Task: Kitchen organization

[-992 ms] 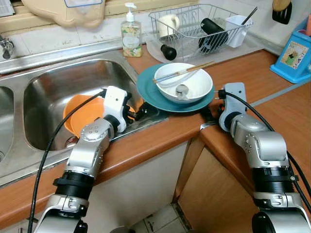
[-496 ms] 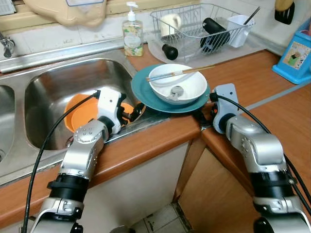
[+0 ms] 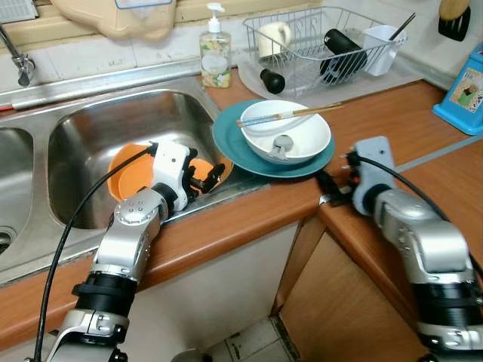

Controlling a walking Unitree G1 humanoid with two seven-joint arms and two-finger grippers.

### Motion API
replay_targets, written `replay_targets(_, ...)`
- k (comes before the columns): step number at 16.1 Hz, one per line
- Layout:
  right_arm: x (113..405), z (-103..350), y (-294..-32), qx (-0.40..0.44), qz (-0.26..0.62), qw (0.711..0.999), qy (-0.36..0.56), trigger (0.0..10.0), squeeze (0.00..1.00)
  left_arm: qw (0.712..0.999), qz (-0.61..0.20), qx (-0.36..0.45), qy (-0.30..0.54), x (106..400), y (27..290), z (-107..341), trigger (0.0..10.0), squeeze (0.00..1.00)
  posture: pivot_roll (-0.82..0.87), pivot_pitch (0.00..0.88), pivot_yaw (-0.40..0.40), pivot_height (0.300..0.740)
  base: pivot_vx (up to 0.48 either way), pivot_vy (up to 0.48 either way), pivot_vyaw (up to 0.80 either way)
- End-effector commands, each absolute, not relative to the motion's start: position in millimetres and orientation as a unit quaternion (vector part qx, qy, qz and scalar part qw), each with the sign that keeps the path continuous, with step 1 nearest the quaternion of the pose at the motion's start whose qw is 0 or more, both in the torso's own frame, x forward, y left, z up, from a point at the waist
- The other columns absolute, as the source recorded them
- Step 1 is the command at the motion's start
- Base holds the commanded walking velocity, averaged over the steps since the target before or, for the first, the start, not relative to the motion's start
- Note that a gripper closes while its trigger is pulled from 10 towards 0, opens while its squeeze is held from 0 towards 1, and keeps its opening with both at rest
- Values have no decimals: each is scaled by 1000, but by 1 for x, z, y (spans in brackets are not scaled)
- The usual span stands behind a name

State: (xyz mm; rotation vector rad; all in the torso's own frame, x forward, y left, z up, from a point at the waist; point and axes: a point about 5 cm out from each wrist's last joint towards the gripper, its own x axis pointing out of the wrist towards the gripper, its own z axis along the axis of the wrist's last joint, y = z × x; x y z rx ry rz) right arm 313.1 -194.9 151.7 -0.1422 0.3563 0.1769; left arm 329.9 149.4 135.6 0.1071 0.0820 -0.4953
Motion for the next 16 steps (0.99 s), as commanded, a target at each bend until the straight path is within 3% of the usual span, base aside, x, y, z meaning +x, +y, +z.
replay_targets(1, 309, 150, -207, -69, 68, 979, 181, 10000, 0, 967, -244, 65, 40, 328, 153, 136, 10000, 0, -132, 0, 44, 740, 0, 0, 0)
replay_targets(6, 304, 154, -229, -86, 35, 982, 166, 10000, 0, 969, -233, 65, 45, 320, 162, 132, 10000, 0, -128, 0, 39, 740, 0, 0, 0)
replay_targets(8, 308, 169, -238, -60, 17, 991, 118, 10000, 0, 974, -216, 65, 31, 314, 171, 136, 10000, 0, -126, 0, 38, 740, 0, 0, 0)
replay_targets(12, 301, 198, -218, -7, 31, 999, 12, 10000, 0, 985, -152, 75, -29, 298, 182, 155, 10000, 0, -115, 0, 37, 740, 0, 0, 0)
replay_targets(16, 280, 216, -192, 24, 26, 998, -60, 10000, 0, 987, -130, 67, -63, 282, 166, 174, 10000, 0, -103, 0, 31, 740, 0, 0, 0)
